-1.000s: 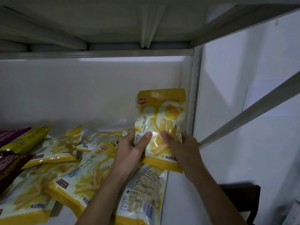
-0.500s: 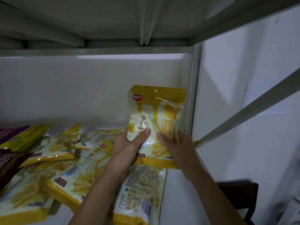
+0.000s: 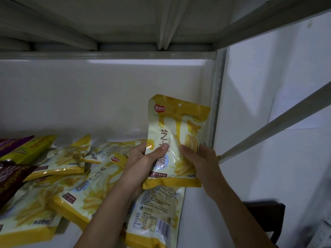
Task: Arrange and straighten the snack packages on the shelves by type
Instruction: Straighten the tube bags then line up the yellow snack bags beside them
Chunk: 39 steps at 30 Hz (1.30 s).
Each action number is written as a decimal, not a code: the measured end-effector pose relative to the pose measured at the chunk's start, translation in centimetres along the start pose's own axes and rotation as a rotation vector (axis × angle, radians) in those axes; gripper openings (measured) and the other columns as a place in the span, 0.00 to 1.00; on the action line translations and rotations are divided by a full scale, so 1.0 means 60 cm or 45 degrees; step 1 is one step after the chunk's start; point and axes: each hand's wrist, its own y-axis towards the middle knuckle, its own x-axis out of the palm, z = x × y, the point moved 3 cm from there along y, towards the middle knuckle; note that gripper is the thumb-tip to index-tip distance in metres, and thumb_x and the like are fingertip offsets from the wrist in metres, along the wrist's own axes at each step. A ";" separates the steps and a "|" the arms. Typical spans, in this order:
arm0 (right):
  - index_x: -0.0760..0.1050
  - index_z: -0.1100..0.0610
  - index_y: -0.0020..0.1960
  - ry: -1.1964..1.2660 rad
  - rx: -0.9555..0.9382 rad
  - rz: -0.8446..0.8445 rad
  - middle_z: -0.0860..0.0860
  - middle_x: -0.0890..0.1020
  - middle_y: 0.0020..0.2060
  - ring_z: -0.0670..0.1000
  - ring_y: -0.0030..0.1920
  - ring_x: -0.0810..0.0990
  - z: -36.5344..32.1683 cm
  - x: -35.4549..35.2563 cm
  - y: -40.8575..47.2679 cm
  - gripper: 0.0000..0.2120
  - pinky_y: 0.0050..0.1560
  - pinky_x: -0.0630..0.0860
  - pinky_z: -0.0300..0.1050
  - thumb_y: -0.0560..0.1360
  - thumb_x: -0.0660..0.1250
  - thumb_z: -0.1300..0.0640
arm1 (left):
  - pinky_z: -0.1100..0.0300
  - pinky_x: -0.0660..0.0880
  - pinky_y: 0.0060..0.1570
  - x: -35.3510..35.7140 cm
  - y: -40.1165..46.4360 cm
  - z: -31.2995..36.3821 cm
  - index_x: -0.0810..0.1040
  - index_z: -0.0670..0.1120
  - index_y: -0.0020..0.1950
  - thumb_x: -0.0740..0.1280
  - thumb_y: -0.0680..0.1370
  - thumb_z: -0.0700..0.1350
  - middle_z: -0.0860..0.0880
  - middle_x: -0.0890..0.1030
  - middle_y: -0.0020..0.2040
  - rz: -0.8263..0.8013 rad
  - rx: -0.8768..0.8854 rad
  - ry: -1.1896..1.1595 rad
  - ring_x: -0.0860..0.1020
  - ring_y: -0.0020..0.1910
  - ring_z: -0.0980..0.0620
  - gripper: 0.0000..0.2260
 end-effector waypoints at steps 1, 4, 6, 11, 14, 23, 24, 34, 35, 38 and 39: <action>0.85 0.57 0.53 0.004 0.011 -0.007 0.53 0.89 0.46 0.55 0.48 0.89 -0.002 0.000 0.000 0.19 0.55 0.85 0.60 0.69 0.80 0.45 | 0.48 0.85 0.44 0.000 0.000 0.000 0.85 0.39 0.57 0.73 0.79 0.44 0.39 0.88 0.50 0.001 0.002 -0.013 0.87 0.49 0.38 0.11; 0.85 0.56 0.54 0.083 0.049 -0.022 0.52 0.89 0.47 0.54 0.49 0.89 -0.007 -0.004 -0.001 0.20 0.54 0.85 0.56 0.66 0.79 0.48 | 0.46 0.84 0.49 0.002 0.001 -0.001 0.84 0.41 0.59 0.73 0.79 0.46 0.40 0.88 0.52 -0.014 0.021 -0.022 0.87 0.50 0.39 0.12; 0.85 0.56 0.53 0.120 0.073 -0.039 0.52 0.90 0.47 0.54 0.48 0.89 -0.010 -0.004 -0.001 0.21 0.53 0.85 0.55 0.64 0.79 0.49 | 0.46 0.83 0.52 0.002 0.001 0.001 0.84 0.41 0.60 0.74 0.77 0.49 0.41 0.88 0.53 -0.028 0.042 -0.004 0.87 0.51 0.40 0.15; 0.84 0.52 0.55 0.091 0.045 -0.060 0.48 0.89 0.47 0.51 0.49 0.89 -0.008 0.002 -0.004 0.22 0.49 0.85 0.46 0.63 0.78 0.47 | 0.43 0.83 0.53 -0.006 0.007 0.001 0.86 0.40 0.54 0.76 0.72 0.51 0.39 0.88 0.50 0.003 0.113 0.065 0.87 0.49 0.37 0.18; 0.84 0.52 0.57 0.121 0.077 -0.074 0.49 0.89 0.49 0.51 0.50 0.89 -0.011 0.002 -0.004 0.20 0.52 0.84 0.49 0.67 0.76 0.46 | 0.44 0.84 0.51 -0.004 0.006 0.001 0.86 0.42 0.56 0.77 0.72 0.49 0.41 0.88 0.50 -0.011 0.123 0.061 0.87 0.49 0.39 0.16; 0.84 0.52 0.54 -0.046 0.047 -0.060 0.48 0.89 0.47 0.49 0.49 0.88 -0.009 -0.001 -0.001 0.13 0.53 0.85 0.49 0.71 0.80 0.51 | 0.40 0.81 0.59 0.003 0.002 0.002 0.85 0.42 0.59 0.77 0.73 0.50 0.40 0.87 0.54 -0.044 0.109 -0.046 0.86 0.54 0.38 0.18; 0.84 0.52 0.55 -0.066 0.039 -0.072 0.47 0.89 0.48 0.49 0.50 0.88 -0.009 0.001 -0.001 0.16 0.55 0.85 0.51 0.70 0.81 0.48 | 0.39 0.81 0.58 0.002 0.002 0.002 0.85 0.42 0.57 0.77 0.74 0.48 0.40 0.88 0.53 -0.012 0.116 -0.050 0.87 0.52 0.39 0.15; 0.85 0.50 0.52 -0.118 -0.038 -0.062 0.44 0.89 0.45 0.44 0.47 0.88 -0.013 0.000 -0.006 0.09 0.47 0.83 0.41 0.74 0.77 0.48 | 0.39 0.82 0.56 0.009 0.001 0.003 0.86 0.43 0.55 0.76 0.73 0.46 0.40 0.88 0.52 0.057 0.171 -0.146 0.87 0.51 0.38 0.12; 0.85 0.49 0.53 -0.118 -0.037 -0.071 0.43 0.89 0.45 0.44 0.47 0.88 -0.014 -0.001 -0.007 0.10 0.46 0.83 0.40 0.74 0.77 0.48 | 0.41 0.83 0.54 0.009 0.000 0.004 0.86 0.43 0.56 0.75 0.74 0.47 0.39 0.88 0.52 0.053 0.177 -0.165 0.87 0.51 0.38 0.13; 0.84 0.50 0.57 -0.066 0.009 -0.125 0.46 0.89 0.49 0.48 0.51 0.88 -0.014 0.001 -0.003 0.21 0.54 0.84 0.48 0.68 0.81 0.43 | 0.46 0.85 0.48 0.002 -0.003 0.009 0.85 0.43 0.57 0.73 0.78 0.45 0.39 0.88 0.52 0.085 0.204 -0.189 0.87 0.50 0.39 0.10; 0.84 0.51 0.59 -0.033 0.041 -0.161 0.47 0.89 0.51 0.49 0.53 0.88 -0.012 0.003 -0.003 0.23 0.57 0.84 0.51 0.68 0.81 0.42 | 0.45 0.85 0.49 0.000 -0.002 0.009 0.85 0.42 0.57 0.73 0.78 0.43 0.39 0.88 0.53 0.095 0.209 -0.198 0.87 0.51 0.39 0.10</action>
